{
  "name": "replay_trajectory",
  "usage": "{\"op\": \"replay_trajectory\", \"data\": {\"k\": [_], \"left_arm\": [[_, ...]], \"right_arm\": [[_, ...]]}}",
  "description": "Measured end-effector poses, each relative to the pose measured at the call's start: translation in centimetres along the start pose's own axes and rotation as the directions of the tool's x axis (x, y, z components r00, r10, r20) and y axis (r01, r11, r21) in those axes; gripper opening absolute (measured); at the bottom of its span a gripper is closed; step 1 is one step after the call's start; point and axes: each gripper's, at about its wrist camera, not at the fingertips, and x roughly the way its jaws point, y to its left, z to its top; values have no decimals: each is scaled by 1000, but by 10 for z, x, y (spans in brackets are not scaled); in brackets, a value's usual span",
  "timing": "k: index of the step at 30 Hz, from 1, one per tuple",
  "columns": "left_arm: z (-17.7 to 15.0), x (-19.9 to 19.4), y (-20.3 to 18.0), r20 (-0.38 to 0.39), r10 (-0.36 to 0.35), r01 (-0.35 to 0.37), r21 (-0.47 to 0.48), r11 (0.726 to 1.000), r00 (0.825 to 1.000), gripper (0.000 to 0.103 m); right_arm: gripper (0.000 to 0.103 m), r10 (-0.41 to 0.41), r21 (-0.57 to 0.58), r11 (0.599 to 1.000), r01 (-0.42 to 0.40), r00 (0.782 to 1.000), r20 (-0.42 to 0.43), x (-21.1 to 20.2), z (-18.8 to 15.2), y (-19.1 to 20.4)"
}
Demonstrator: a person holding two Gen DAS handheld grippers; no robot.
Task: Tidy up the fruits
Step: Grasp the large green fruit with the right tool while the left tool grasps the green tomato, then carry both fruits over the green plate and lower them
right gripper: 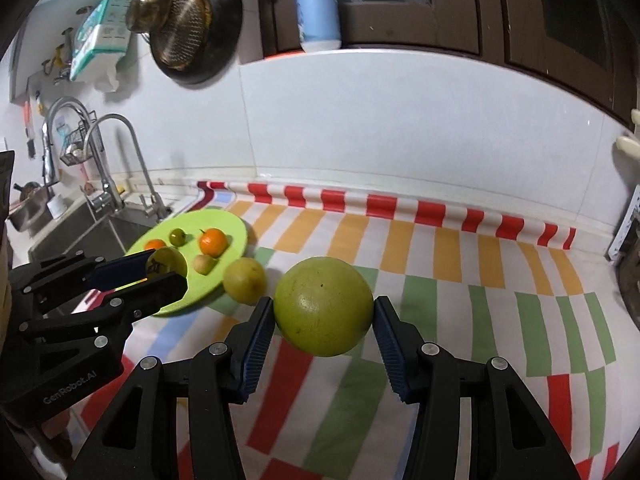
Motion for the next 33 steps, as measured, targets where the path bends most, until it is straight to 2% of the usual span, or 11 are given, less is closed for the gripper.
{"op": "replay_trajectory", "data": {"k": [10,20,33], "left_arm": [[-6,-38,27,48,44,-42,-33,999,998,29],[-11,-62,65,68,68,-66,-37,997,995,29],[-14,-53,127,54,90,-90,-13,996,994,29]], "right_arm": [[51,39,-24,999,-38,998,45,-21,6,44],[51,62,-45,997,-59,996,63,-22,13,87],[51,81,-41,996,-79,995,53,10,27,141]]}}
